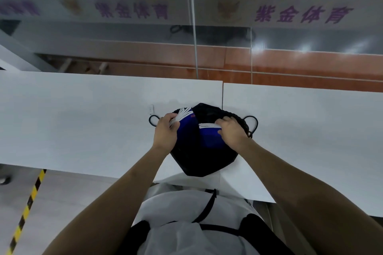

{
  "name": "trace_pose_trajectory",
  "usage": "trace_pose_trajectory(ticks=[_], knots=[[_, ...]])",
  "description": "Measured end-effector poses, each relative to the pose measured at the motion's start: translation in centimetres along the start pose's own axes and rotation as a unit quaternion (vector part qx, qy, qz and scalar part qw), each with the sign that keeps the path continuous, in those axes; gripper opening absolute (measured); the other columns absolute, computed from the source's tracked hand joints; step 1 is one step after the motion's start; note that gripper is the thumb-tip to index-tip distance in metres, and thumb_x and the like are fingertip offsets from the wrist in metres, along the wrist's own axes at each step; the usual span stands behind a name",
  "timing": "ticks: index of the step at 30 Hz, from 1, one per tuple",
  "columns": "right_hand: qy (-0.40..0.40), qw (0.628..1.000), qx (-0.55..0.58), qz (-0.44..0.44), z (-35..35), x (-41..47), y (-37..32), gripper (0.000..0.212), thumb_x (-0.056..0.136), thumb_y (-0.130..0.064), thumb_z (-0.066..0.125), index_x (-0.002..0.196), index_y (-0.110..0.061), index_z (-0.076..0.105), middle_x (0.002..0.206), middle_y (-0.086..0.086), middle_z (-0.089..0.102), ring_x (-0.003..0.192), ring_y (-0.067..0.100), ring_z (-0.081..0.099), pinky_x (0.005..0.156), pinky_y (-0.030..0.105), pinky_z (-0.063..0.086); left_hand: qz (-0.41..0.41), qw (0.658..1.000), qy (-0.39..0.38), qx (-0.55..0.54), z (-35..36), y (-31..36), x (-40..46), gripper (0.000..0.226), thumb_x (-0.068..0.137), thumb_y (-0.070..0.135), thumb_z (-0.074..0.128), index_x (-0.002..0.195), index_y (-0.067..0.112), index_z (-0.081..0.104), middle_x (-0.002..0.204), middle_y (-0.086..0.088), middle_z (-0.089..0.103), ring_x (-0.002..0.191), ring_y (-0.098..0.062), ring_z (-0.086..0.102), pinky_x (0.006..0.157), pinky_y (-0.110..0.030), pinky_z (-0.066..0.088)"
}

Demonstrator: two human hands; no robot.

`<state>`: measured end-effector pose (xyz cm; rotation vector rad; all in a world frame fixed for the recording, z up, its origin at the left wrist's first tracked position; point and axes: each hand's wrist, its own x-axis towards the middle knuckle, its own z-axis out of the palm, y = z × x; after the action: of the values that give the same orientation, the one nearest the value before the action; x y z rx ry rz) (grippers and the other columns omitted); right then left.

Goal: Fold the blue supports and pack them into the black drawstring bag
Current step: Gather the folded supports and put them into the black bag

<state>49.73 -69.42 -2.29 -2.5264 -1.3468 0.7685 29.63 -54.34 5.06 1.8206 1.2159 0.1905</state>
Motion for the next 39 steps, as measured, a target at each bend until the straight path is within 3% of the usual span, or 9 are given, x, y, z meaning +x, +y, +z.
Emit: trace_pose_trajectory(ticks=[4, 10, 13, 19, 24, 27, 31, 35, 39], knots=[[0.03, 0.999, 0.001, 0.022, -0.1, -0.3, -0.8, 0.048, 0.097, -0.011, 0.061, 0.145, -0.013, 0.054, 0.143, 0.012, 0.051, 0.134, 0.034, 0.044, 0.113, 0.041, 0.04, 0.025, 0.999, -0.015, 0.015, -0.4, -0.1, 0.4, 0.031, 0.1, 0.018, 0.048, 0.128, 0.026, 0.06, 0.12, 0.0, 0.063, 0.107, -0.019, 0.06, 0.09, -0.033, 0.05], [0.108, 0.967, 0.224, -0.052, -2.3, -1.8, -4.3, 0.063, 0.096, -0.028, 0.071, 0.152, -0.022, 0.044, 0.149, 0.001, 0.049, 0.137, 0.018, 0.048, 0.117, 0.034, 0.039, 0.098, 0.993, -0.018, 0.062, -0.9, 0.4, 1.2, 0.032, 0.104, 0.016, 0.048, 0.133, 0.022, 0.061, 0.124, -0.002, 0.06, 0.112, -0.018, 0.055, 0.093, -0.027, 0.045], [0.076, 0.941, 0.325, -0.048, -3.1, -1.9, -6.3, 0.072, 0.095, -0.034, 0.072, 0.155, -0.035, 0.033, 0.15, -0.007, 0.049, 0.132, 0.009, 0.051, 0.11, 0.028, 0.043, 0.122, 0.989, -0.032, 0.073, -1.0, 0.8, 1.5, 0.031, 0.105, 0.014, 0.049, 0.133, 0.02, 0.061, 0.128, -0.004, 0.061, 0.117, -0.019, 0.055, 0.1, -0.032, 0.047], [0.076, 0.934, 0.347, -0.032, -3.0, -2.0, -7.6, 0.042, 0.101, -0.024, 0.063, 0.141, -0.034, 0.054, 0.127, -0.004, 0.068, 0.117, 0.013, 0.062, 0.108, 0.038, 0.049, 0.127, 0.988, -0.063, 0.056, -1.3, -0.1, 2.0, 0.03, 0.102, 0.02, 0.055, 0.13, 0.026, 0.064, 0.127, 0.0, 0.062, 0.119, -0.019, 0.054, 0.106, -0.038, 0.046], [0.098, 0.934, 0.342, 0.035, -1.6, -2.3, -6.8, 0.034, 0.1, -0.022, 0.063, 0.131, -0.035, 0.056, 0.113, -0.004, 0.068, 0.106, 0.013, 0.063, 0.097, 0.034, 0.054, -0.05, 0.993, -0.004, 0.103, -2.6, -2.6, 3.4, 0.056, 0.097, 0.044, 0.06, 0.147, 0.022, 0.047, 0.145, -0.01, 0.048, 0.137, -0.032, 0.04, 0.107, -0.047, 0.041], [0.095, 0.922, 0.368, 0.079, -1.0, -2.5, -6.8, 0.033, 0.101, -0.022, 0.062, 0.132, -0.033, 0.055, 0.114, -0.003, 0.066, 0.109, 0.015, 0.062, 0.092, 0.029, 0.054, -0.119, 0.991, -0.047, 0.048, -2.6, -3.5, 3.8, 0.058, 0.095, 0.041, 0.063, 0.144, 0.014, 0.047, 0.133, -0.01, 0.061, 0.121, -0.031, 0.059, 0.097, -0.039, 0.049], [0.101, 0.906, 0.391, 0.125, 0.0, -2.4, -7.3, 0.035, 0.1, -0.02, 0.063, 0.134, -0.027, 0.056, 0.11, -0.002, 0.066, 0.106, 0.016, 0.063, 0.091, 0.03, 0.053, -0.105, 0.993, -0.036, 0.044, -2.3, -3.6, 3.4, 0.026, 0.095, 0.022, 0.059, 0.117, 0.013, 0.07, 0.097, -0.008, 0.073, 0.091, -0.027, 0.069, 0.079, -0.035, 0.057], [0.088, 0.897, 0.403, 0.157, 0.8, -2.0, -7.5, 0.036, 0.1, -0.019, 0.064, 0.134, -0.024, 0.054, 0.113, -0.001, 0.066, 0.108, 0.019, 0.063, 0.097, 0.037, 0.055, -0.094, 0.995, -0.025, -0.008, -2.6, -2.7, 2.8, 0.022, 0.094, 0.019, 0.055, 0.107, 0.016, 0.072, 0.091, -0.003, 0.073, 0.087, -0.024, 0.07, 0.078, -0.037, 0.06], [0.106, 0.887, 0.413, 0.175, 0.7, -0.9, -8.3, 0.031, 0.099, -0.019, 0.065, 0.128, -0.02, 0.057, 0.111, 0.002, 0.068, 0.106, 0.02, 0.065, 0.091, 0.033, 0.054, -0.071, 0.995, -0.016, -0.068, -3.1, -1.8, 1.9, 0.016, 0.092, 0.02, 0.053, 0.097, 0.02, 0.068, 0.09, -0.002, 0.07, 0.083, -0.023, 0.069, 0.068, -0.03, 0.056]])
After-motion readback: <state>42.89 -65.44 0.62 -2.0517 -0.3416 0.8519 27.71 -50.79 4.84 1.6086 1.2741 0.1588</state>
